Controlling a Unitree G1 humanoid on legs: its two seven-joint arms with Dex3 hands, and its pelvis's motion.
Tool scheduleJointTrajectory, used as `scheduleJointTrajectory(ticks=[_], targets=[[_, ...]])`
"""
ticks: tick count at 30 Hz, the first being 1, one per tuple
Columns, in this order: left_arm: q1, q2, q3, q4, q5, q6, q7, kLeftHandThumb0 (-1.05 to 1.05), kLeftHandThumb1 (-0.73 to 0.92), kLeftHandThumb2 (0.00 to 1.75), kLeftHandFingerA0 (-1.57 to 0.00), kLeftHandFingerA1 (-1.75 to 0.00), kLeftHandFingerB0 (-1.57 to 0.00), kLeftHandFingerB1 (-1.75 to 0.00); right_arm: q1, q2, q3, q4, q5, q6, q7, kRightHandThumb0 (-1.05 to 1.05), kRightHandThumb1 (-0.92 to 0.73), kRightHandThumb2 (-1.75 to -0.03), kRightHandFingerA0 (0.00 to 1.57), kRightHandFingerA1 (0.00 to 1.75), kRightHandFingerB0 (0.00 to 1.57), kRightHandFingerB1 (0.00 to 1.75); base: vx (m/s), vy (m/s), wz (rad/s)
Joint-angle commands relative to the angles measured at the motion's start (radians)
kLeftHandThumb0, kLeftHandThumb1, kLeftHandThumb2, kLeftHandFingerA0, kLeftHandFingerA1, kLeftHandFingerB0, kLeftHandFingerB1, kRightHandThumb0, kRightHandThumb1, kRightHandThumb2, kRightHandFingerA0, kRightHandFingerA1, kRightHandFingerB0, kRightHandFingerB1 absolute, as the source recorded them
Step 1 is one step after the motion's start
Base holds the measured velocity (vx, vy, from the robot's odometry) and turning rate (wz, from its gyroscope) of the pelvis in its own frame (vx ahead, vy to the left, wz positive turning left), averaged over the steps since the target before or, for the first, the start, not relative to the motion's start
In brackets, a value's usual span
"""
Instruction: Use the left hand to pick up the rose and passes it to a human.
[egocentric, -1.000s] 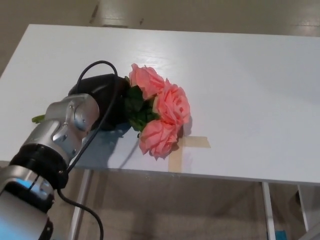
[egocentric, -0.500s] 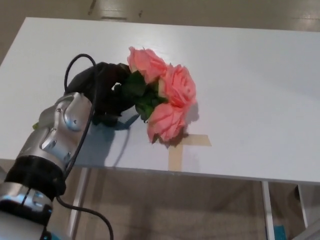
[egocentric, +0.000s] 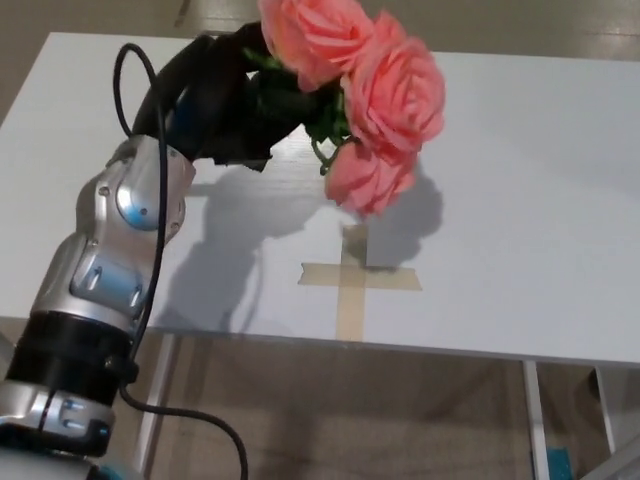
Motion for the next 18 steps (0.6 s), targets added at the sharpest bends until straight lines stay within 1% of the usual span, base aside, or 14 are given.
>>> scheduleJointTrajectory(ticks=[1, 2, 3, 6, 7, 10, 13, 14, 15, 16, 18], targets=[[0.014, -0.039, 0.035, -0.132, -0.110, 0.023, -0.054, -0.19, 0.82, 0.67, -0.88, -1.39, -0.76, -1.01, 0.008, -0.009, 0.001, 0.003, -0.002, 0.011, 0.014, -0.49, -0.65, -0.60, 0.70, 0.46, 0.59, 0.43, 0.00, 0.000, 0.00], [0.005, -0.043, 0.044, -0.135, -0.124, 0.028, -0.062, -0.19, 0.82, 0.67, -0.88, -1.39, -0.76, -1.01, -0.003, -0.009, -0.001, 0.002, 0.001, 0.014, 0.015, -0.49, -0.65, -0.60, 0.70, 0.46, 0.59, 0.43, 0.00, 0.000, 0.07], [0.008, -0.055, 0.060, -0.157, -0.155, 0.054, -0.081, -0.19, 0.83, 0.66, -0.91, -1.32, -0.78, -0.97, -0.004, -0.008, 0.000, 0.002, 0.000, 0.016, 0.015, -0.49, -0.65, -0.60, 0.70, 0.46, 0.59, 0.43, 0.00, 0.000, 0.00], [0.012, -0.060, 0.067, -0.171, -0.158, 0.067, -0.091, -0.19, 0.83, 0.66, -0.91, -1.32, -0.78, -0.97, -0.004, -0.008, 0.000, 0.003, 0.000, 0.017, 0.015, -0.49, -0.65, -0.60, 0.70, 0.46, 0.59, 0.43, 0.00, 0.000, 0.00], [0.015, -0.122, 0.135, -0.202, -0.321, 0.212, -0.149, -0.19, 0.83, 0.65, -0.95, -1.25, -0.80, -0.93, 0.011, -0.013, -0.004, 0.004, 0.003, 0.012, 0.018, -0.49, -0.65, -0.60, 0.70, 0.46, 0.59, 0.43, 0.00, 0.000, 0.00], [0.011, -0.155, 0.180, -0.209, -0.379, 0.309, -0.167, -0.19, 0.84, 0.65, -0.98, -1.25, -0.82, -0.91, 0.016, -0.015, -0.004, 0.003, 0.004, 0.011, 0.018, -0.49, -0.65, -0.60, 0.69, 0.46, 0.57, 0.42, 0.00, 0.000, 0.00], [0.011, -0.163, 0.191, -0.217, -0.377, 0.326, -0.175, -0.19, 0.84, 0.65, -0.98, -1.25, -0.82, -0.91, 0.016, -0.014, -0.004, 0.003, 0.004, 0.010, 0.018, -0.49, -0.65, -0.60, 0.69, 0.46, 0.57, 0.42, 0.00, 0.000, 0.00], [0.009, -0.193, 0.262, -0.208, -0.476, 0.469, -0.176, -0.19, 0.83, 0.66, -1.01, -1.34, -0.86, -0.86, 0.027, -0.011, -0.001, 0.004, 0.001, 0.007, 0.019, -0.48, -0.65, -0.60, 0.69, 0.46, 0.59, 0.43, 0.00, 0.000, 0.00], [0.004, -0.205, 0.294, -0.194, -0.511, 0.508, -0.170, -0.18, 0.82, 0.66, -1.02, -1.39, -0.87, -0.83, 0.028, -0.010, 0.000, 0.004, 0.000, 0.007, 0.018, -0.48, -0.65, -0.60, 0.69, 0.46, 0.58, 0.43, 0.00, 0.000, 0.00], [-0.004, -0.218, 0.330, -0.174, -0.547, 0.541, -0.161, -0.18, 0.82, 0.66, -1.02, -1.39, -0.87, -0.83, 0.027, -0.010, 0.001, 0.004, -0.001, 0.008, 0.017, -0.48, -0.65, -0.60, 0.69, 0.46, 0.58, 0.43, 0.00, 0.000, 0.00], [-0.019, -0.230, 0.366, -0.146, -0.567, 0.571, -0.147, -0.16, 0.81, 0.68, -1.03, -1.43, -0.88, -0.82, 0.028, -0.009, 0.000, 0.003, 0.001, 0.007, 0.018, -0.48, -0.65, -0.60, 0.69, 0.46, 0.58, 0.43, 0.00, 0.000, 0.00]])
